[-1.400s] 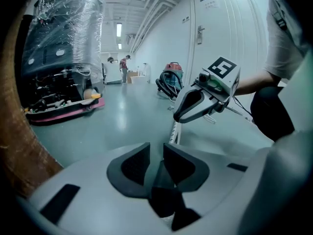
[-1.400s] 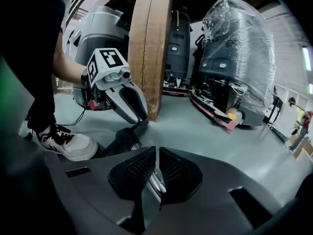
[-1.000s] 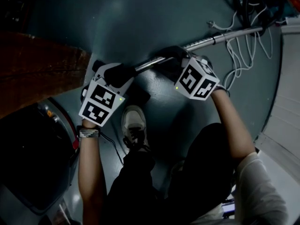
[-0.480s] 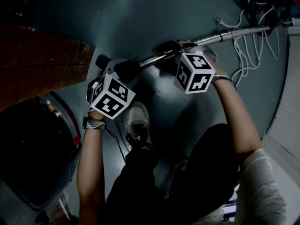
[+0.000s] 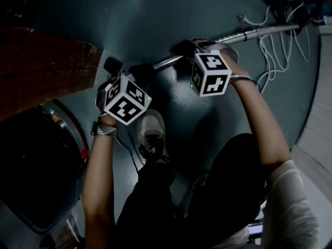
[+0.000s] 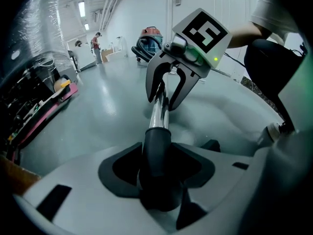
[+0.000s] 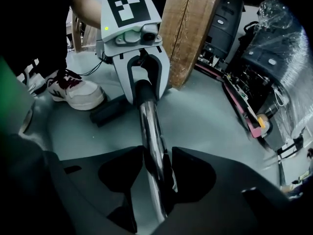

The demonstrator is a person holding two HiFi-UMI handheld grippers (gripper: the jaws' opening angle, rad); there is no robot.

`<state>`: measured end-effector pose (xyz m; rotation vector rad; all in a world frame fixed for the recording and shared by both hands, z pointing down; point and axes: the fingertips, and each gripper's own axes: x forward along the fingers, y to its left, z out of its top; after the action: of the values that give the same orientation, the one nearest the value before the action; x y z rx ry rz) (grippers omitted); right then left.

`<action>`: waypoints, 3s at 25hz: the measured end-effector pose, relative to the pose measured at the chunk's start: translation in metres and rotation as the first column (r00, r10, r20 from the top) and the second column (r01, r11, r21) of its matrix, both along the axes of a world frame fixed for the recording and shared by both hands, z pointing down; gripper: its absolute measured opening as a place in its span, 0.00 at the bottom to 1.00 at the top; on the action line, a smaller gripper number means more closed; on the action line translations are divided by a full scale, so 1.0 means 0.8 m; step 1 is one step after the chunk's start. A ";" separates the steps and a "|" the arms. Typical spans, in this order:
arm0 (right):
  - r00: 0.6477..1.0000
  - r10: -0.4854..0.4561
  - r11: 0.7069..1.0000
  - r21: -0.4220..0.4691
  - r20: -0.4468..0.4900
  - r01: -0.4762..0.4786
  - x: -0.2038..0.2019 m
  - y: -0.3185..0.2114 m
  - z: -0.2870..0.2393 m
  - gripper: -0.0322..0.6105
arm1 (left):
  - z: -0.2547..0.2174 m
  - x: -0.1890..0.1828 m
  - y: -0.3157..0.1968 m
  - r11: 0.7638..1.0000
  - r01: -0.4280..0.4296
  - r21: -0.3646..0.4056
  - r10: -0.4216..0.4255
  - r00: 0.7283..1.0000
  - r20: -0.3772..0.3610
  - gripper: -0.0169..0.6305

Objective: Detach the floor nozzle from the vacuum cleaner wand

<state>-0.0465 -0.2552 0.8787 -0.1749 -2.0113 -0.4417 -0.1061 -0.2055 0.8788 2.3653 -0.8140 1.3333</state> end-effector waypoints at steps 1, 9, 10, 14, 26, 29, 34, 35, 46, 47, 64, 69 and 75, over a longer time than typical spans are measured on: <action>1.000 0.002 1.000 0.006 0.003 -0.002 -0.002 -0.001 0.000 0.36 | 0.001 -0.001 -0.001 1.000 -0.001 0.006 0.001 1.000 0.001 0.32; 1.000 -0.002 0.999 0.039 -0.003 0.002 -0.007 -0.001 0.000 0.35 | 0.002 -0.002 -0.002 0.999 0.042 0.014 -0.042 0.999 -0.002 0.32; 1.000 -0.007 0.999 0.040 -0.002 0.007 -0.006 0.000 0.000 0.34 | 0.002 -0.001 -0.001 0.999 0.042 0.003 -0.042 0.999 -0.009 0.32; 1.000 -0.021 0.999 0.028 -0.009 0.022 -0.004 0.007 0.001 0.34 | 0.001 0.001 0.006 0.999 0.030 -0.037 -0.031 0.999 -0.032 0.31; 0.998 -0.061 0.998 0.022 -0.015 0.062 0.003 0.023 -0.006 0.33 | -0.018 0.007 0.023 0.980 0.063 -0.189 -0.095 0.982 -0.164 0.31; 0.998 -0.058 0.998 0.032 -0.020 0.059 0.006 0.020 -0.007 0.33 | -0.019 0.010 0.018 0.986 0.075 -0.151 -0.098 0.983 -0.153 0.31; 0.998 -0.052 0.998 0.038 -0.020 0.053 0.011 0.016 -0.009 0.33 | -0.023 0.015 0.016 0.996 0.056 -0.074 -0.064 0.992 -0.112 0.31; 0.999 -0.051 0.998 0.039 -0.016 0.052 0.010 0.015 -0.010 0.33 | -0.024 0.015 0.015 0.997 0.050 -0.059 -0.056 0.993 -0.107 0.31; 0.999 -0.041 0.999 0.025 -0.016 0.042 0.014 0.010 -0.011 0.33 | -0.023 0.014 0.015 1.000 -0.020 0.021 0.020 1.000 0.005 0.31; 0.999 -0.041 0.999 0.023 -0.026 0.042 0.017 0.010 -0.008 0.33 | -0.023 0.014 0.015 0.999 -0.026 0.030 0.026 1.000 0.015 0.31; 0.998 -0.045 0.998 0.052 0.044 0.042 0.004 0.006 -0.029 0.33 | -0.042 0.006 0.008 1.000 0.009 -0.023 -0.012 0.994 -0.112 0.31; 0.998 -0.057 0.997 0.057 0.029 0.055 0.005 0.007 -0.027 0.33 | -0.044 0.005 0.009 0.993 0.037 -0.112 -0.059 0.978 -0.200 0.31; 0.997 -0.070 0.995 0.067 0.025 0.068 0.005 0.009 -0.027 0.32 | -0.046 0.006 0.011 0.979 0.048 -0.196 -0.104 0.953 -0.285 0.31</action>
<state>-0.0423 -0.2479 0.8567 -0.1989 -2.0186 -0.5559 -0.1011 -0.1964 0.8422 2.2833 -0.6539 0.9489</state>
